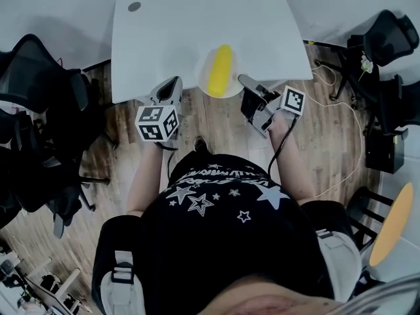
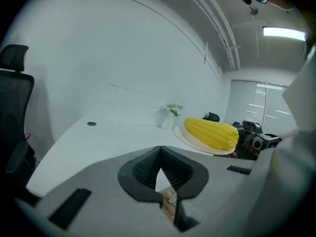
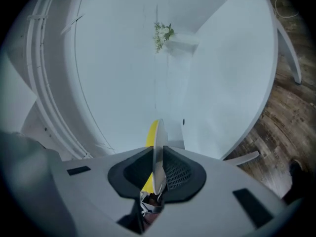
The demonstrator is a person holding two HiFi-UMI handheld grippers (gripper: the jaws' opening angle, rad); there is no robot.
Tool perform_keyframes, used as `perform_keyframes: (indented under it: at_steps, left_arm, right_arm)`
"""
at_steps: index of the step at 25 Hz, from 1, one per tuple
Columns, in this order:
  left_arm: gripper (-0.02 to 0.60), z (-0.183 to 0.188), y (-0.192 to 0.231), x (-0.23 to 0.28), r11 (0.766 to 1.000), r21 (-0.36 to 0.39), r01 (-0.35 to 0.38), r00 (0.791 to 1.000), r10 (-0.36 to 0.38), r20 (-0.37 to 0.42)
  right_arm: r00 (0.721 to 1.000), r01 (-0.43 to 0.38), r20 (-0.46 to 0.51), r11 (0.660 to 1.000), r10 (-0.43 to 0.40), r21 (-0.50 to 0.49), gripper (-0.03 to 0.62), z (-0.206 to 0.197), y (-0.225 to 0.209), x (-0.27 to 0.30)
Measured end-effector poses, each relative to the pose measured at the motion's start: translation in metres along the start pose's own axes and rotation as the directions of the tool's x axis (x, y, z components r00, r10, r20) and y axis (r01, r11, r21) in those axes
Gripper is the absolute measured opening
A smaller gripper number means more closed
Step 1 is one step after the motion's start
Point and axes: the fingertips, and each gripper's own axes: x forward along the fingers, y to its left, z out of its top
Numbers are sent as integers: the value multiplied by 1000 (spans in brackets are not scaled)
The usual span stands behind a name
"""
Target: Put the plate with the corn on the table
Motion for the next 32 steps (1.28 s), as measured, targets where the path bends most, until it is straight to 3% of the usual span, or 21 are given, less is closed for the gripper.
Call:
perform_keyframes:
  at_steps: [6,11,17,32]
  left_arm:
    - [6,15,28,21,998,26,54,998,-54,-10]
    - [6,18,38,30,998,7,58,998,-58,-3]
    - [6,16,41,45,999,-24,40,999,-40,-7]
    - [6,59,91,169,999,-42,-22,1000,21,-22]
  right_arm:
    - [999,6,47,1000,-5,-19,49,18,2,31]
    - [998,29,48,1000,-29,-5,49,25,-6,42]
    - [1000,-1,22,1000,1,25,51,48,-9,61]
    - [997,-15,-76,1000,14,-14,52,167,-38,142]
